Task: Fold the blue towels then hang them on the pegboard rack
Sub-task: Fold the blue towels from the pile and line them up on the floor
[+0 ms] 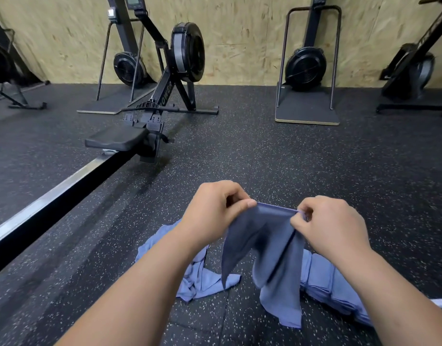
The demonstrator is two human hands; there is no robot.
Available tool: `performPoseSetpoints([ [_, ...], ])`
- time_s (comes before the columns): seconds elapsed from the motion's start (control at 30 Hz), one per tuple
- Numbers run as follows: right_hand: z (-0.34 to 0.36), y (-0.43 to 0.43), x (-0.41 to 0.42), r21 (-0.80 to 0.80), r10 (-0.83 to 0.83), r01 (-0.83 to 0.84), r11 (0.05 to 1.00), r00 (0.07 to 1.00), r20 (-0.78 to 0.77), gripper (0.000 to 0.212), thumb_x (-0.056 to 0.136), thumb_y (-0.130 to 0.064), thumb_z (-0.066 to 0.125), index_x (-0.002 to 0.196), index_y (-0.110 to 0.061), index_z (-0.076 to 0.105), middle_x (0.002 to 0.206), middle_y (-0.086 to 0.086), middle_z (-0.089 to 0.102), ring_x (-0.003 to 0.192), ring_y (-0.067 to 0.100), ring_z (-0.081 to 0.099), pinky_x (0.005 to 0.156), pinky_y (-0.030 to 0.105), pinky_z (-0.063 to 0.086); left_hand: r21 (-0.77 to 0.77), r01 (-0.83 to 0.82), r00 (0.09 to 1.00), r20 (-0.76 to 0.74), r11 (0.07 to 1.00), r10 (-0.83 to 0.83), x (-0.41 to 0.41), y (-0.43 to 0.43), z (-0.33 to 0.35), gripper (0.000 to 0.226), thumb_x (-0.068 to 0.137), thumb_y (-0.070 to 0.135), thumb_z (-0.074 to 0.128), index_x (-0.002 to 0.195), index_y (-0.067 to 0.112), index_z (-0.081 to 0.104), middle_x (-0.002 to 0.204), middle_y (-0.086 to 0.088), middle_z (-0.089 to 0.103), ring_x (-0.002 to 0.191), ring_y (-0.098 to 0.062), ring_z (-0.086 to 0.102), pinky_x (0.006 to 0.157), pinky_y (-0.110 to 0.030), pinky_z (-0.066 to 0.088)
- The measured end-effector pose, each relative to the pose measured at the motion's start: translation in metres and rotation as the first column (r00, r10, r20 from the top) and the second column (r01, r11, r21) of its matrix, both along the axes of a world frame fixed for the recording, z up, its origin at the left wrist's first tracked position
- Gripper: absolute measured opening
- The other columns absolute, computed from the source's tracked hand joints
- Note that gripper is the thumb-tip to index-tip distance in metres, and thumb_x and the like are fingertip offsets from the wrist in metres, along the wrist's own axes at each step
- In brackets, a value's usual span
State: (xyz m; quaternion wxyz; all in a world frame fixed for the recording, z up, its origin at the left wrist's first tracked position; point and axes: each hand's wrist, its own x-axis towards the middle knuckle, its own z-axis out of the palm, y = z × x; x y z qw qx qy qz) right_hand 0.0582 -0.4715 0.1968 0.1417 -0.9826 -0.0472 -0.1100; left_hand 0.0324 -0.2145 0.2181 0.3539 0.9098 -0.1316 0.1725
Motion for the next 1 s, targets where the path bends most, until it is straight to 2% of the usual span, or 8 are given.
performPoseSetpoints([
  [0.17,0.000,-0.023,0.009,0.008,-0.080,0.080,0.997,0.997,-0.018,0.011,0.080,-0.040,0.062,0.072,-0.034,0.065,0.074,-0.013,0.062,0.071,0.025,0.060,0.062,0.031,0.051,-0.063,-0.168,0.985,0.036,0.984,0.170,0.008,0.010,0.000,0.015,0.093,0.037,0.081,0.082,0.029,0.075,0.075,0.015,0.069,0.073,-0.006,0.065,0.069,-0.023,0.050],
  [0.3,-0.002,-0.047,0.015,0.040,-0.132,0.133,0.990,0.991,-0.035,0.009,0.080,-0.042,0.064,0.072,-0.038,0.066,0.073,-0.014,0.065,0.073,0.025,0.062,0.062,0.032,0.052,-0.149,-0.369,0.928,0.003,0.918,0.373,0.009,0.020,-0.001,0.019,0.094,0.037,0.079,0.079,0.027,0.073,0.068,0.015,0.067,0.067,-0.001,0.062,0.065,-0.017,0.044],
  [0.47,-0.003,-0.062,0.020,0.075,-0.158,0.161,0.984,0.987,-0.040,0.009,0.085,-0.038,0.063,0.083,-0.039,0.071,0.078,-0.005,0.071,0.079,0.032,0.065,0.064,0.034,0.049,-0.204,-0.512,0.855,-0.023,0.835,0.519,0.009,0.023,-0.004,0.017,0.096,0.036,0.076,0.082,0.027,0.074,0.072,0.016,0.070,0.072,-0.001,0.065,0.075,-0.030,0.052],
  [0.6,-0.001,-0.046,0.018,0.363,0.083,-0.052,0.930,0.994,-0.069,0.016,0.096,-0.027,0.063,0.089,-0.037,0.073,0.073,-0.011,0.071,0.077,0.013,0.066,0.066,0.032,0.047,-0.275,-0.413,0.911,-0.131,0.868,0.392,0.010,0.009,-0.011,0.007,0.093,0.035,0.079,0.090,0.032,0.073,0.072,0.011,0.072,0.069,-0.009,0.069,0.077,-0.034,0.057],
  [0.73,-0.006,-0.020,0.013,0.468,0.268,-0.243,0.850,0.963,0.014,0.020,0.102,-0.036,0.062,0.086,-0.024,0.067,0.067,-0.004,0.062,0.068,0.018,0.058,0.069,0.033,0.047,-0.246,-0.130,0.981,-0.175,0.961,0.088,0.005,-0.023,-0.018,0.025,0.092,0.032,0.079,0.116,0.036,0.074,0.076,0.011,0.073,0.071,-0.011,0.070,0.081,-0.036,0.059],
  [0.87,-0.001,-0.002,0.005,0.497,0.390,-0.369,0.785,0.919,0.066,0.022,0.102,-0.036,0.064,0.081,-0.031,0.066,0.066,-0.011,0.059,0.061,0.004,0.051,0.061,0.020,0.039,-0.115,0.025,0.984,-0.173,0.993,-0.045,-0.001,-0.051,-0.025,0.030,0.097,0.034,0.075,0.127,0.036,0.072,0.081,0.015,0.073,0.071,-0.001,0.063,0.076,-0.023,0.050],
  [0.93,0.000,0.001,0.003,0.462,0.447,-0.425,0.778,0.892,0.068,0.017,0.102,-0.035,0.065,0.086,-0.035,0.069,0.073,-0.011,0.065,0.067,0.008,0.058,0.064,0.020,0.042,-0.111,0.024,0.984,-0.172,0.994,-0.043,-0.001,-0.055,-0.028,0.026,0.099,0.034,0.073,0.125,0.034,0.073,0.079,0.012,0.071,0.070,-0.003,0.061,0.073,-0.023,0.047],
  [1.0,0.000,0.000,0.003,0.403,0.474,-0.463,0.789,0.877,0.080,0.014,0.103,-0.035,0.064,0.090,-0.034,0.069,0.078,-0.011,0.065,0.074,0.012,0.059,0.067,0.023,0.043,-0.121,0.031,0.982,-0.182,0.992,-0.053,-0.001,-0.056,-0.028,0.037,0.100,0.032,0.072,0.136,0.035,0.066,0.081,0.013,0.068,0.072,-0.002,0.060,0.074,-0.020,0.045],
])
